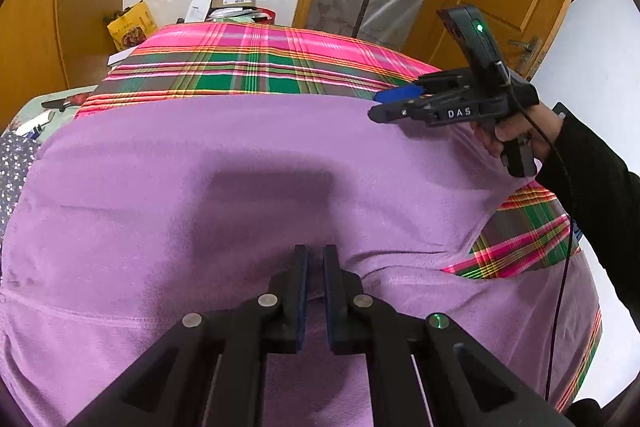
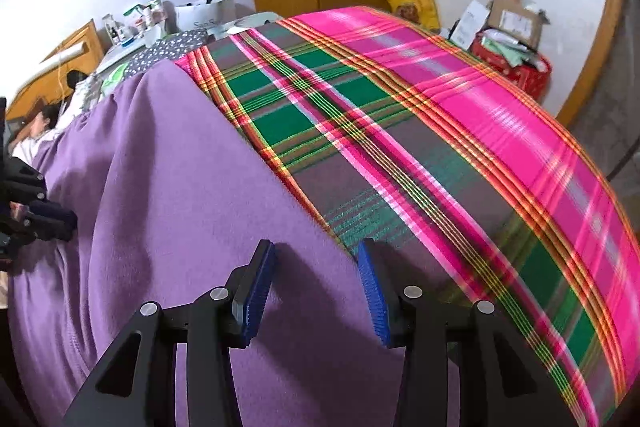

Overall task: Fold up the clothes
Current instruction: 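Smooth the sweatshirt body with the right gripper toward the left gripper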

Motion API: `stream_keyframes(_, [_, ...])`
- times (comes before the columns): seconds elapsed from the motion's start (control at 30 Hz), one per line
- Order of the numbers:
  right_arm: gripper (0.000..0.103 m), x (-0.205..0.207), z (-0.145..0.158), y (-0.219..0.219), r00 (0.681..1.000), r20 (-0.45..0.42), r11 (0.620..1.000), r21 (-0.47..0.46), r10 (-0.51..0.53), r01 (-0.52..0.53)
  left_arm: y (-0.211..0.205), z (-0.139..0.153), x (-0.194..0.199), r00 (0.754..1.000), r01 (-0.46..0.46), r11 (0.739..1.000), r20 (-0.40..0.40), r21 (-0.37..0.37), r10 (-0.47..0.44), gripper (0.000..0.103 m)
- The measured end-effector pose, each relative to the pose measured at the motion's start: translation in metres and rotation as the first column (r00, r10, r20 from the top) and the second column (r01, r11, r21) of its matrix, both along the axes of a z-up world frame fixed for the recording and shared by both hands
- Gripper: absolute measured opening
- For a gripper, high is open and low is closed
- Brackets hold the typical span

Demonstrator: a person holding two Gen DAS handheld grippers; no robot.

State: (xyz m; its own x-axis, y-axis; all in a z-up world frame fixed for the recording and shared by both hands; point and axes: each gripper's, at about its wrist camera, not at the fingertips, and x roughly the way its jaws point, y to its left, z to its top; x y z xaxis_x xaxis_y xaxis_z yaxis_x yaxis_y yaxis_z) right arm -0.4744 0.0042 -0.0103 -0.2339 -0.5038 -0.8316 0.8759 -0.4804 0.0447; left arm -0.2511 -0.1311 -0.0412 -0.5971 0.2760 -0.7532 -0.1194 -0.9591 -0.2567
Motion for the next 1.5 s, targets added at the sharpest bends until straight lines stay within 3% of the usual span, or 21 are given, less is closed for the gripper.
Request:
stream_keyframes(0.27, [0.044,-0.005,0.001,-0.008,0.998,0.004,0.998,0.014,0.062,-0.062,-0.004,0.000,0.005,1.000,-0.004,1.000,-0.001,0.018,0.004,0.007])
stream_keyframes(0.33, [0.026,-0.002,0.002,-0.009,0.996,0.019,0.996,0.005,0.084,-0.084,-0.004,-0.001,0.005,1.000,-0.003,1.000,0.000,0.020,0.003,0.007])
stream_keyframes(0.37, [0.009,0.001,0.003,-0.011,0.995,0.017,0.996,0.007,0.094,-0.094,-0.004,-0.001,0.005,1.000,-0.003,1.000,0.000,0.020,0.003,0.007])
stream_keyframes(0.43, [0.005,0.008,0.004,-0.015,0.994,-0.013,0.994,0.026,0.104,-0.104,-0.005,-0.001,0.005,1.000,-0.002,1.000,0.000,0.019,0.002,0.007])
stream_keyframes(0.6, [0.004,0.001,0.007,-0.020,0.995,-0.096,0.999,0.045,0.030,-0.026,-0.006,-0.002,0.008,1.000,-0.006,1.000,0.000,0.020,0.006,0.007])
stream_keyframes(0.73, [0.005,-0.008,0.003,-0.022,0.996,-0.088,0.998,0.056,-0.005,0.010,-0.006,-0.002,0.010,1.000,-0.012,1.000,0.001,0.016,0.012,0.007])
stream_keyframes(0.83, [0.014,-0.010,0.009,-0.014,0.997,-0.069,0.999,0.045,-0.022,0.025,-0.006,-0.001,0.012,1.000,-0.017,1.000,0.000,0.011,0.017,0.007])
stream_keyframes(0.9, [0.024,-0.013,0.017,0.001,0.998,-0.054,0.999,0.016,-0.040,0.041,-0.008,0.001,0.013,1.000,-0.020,1.000,-0.003,0.010,0.020,0.007])
stream_keyframes(1.07, [0.032,-0.025,0.024,0.059,0.991,0.008,0.991,-0.032,-0.132,0.132,-0.007,0.005,0.017,1.000,-0.019,1.000,-0.010,0.006,0.019,0.007])
stream_keyframes(1.33, [0.034,-0.024,0.003,0.111,0.984,0.053,0.985,0.049,-0.170,0.168,0.005,0.010,0.018,1.000,0.002,1.000,-0.019,0.002,-0.002,0.007])
stream_keyframes(1.43, [0.031,-0.027,0.002,0.118,0.982,0.069,0.984,0.030,-0.179,0.177,0.011,0.014,0.018,1.000,0.014,1.000,-0.022,0.001,-0.014,0.007])
stream_keyframes(1.5, [0.005,-0.030,0.001,0.121,0.980,0.081,0.984,0.023,-0.180,0.178,0.015,0.016,0.016,0.999,0.022,1.000,-0.024,-0.001,-0.022,0.007])
